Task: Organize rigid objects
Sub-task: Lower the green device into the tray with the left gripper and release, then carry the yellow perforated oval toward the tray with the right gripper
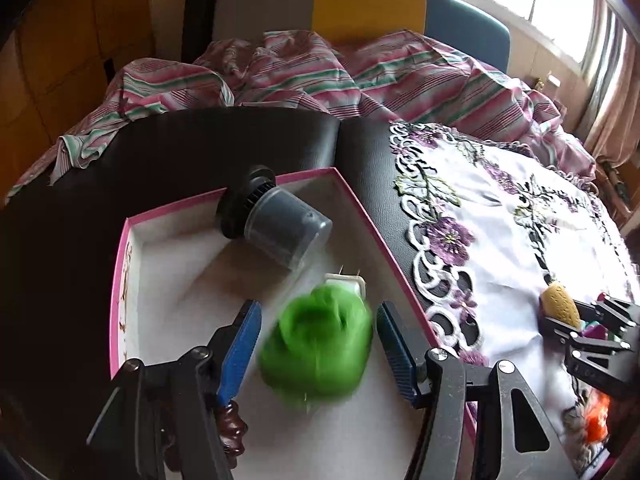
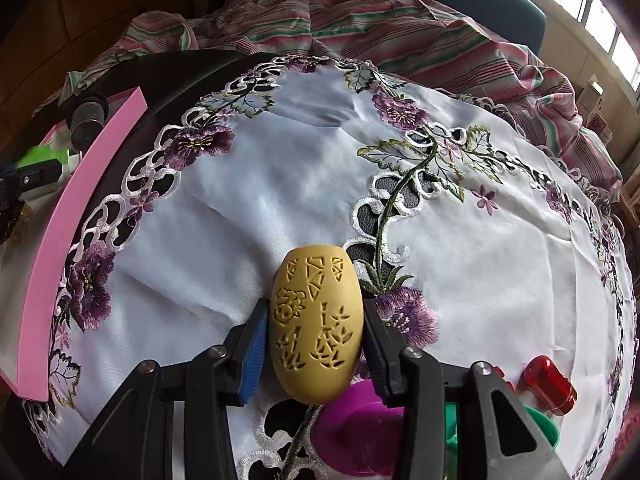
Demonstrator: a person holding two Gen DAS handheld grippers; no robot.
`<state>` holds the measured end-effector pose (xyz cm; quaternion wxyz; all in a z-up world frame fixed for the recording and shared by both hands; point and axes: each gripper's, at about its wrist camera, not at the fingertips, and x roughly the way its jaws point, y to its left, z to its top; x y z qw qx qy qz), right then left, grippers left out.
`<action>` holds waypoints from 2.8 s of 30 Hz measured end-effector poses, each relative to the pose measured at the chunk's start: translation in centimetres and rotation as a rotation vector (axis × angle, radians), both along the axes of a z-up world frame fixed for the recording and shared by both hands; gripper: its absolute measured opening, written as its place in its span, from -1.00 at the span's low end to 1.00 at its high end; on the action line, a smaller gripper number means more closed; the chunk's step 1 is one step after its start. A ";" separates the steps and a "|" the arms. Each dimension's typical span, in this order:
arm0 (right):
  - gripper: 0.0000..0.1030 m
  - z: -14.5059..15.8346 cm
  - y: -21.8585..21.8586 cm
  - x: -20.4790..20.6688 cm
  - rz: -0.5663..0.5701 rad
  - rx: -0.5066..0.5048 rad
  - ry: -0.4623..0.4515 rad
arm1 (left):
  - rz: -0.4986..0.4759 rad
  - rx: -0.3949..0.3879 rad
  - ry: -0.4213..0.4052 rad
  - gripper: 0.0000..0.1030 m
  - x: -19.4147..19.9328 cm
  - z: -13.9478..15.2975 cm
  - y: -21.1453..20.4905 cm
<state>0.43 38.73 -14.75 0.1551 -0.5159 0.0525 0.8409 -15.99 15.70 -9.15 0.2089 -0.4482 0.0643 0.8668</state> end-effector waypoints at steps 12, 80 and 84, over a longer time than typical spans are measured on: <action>-0.15 0.1 0.0 0.0 0.002 0.002 -0.003 | -0.035 -0.054 0.046 0.08 1.2 0.0 1.0; -0.15 -0.1 -0.1 0.5 -0.006 0.035 0.040 | 0.182 -0.023 0.070 -0.01 11.8 3.5 -10.1; -0.16 -0.1 0.0 0.5 -0.013 0.034 0.039 | 0.214 -0.025 0.066 -0.01 11.9 3.2 -11.4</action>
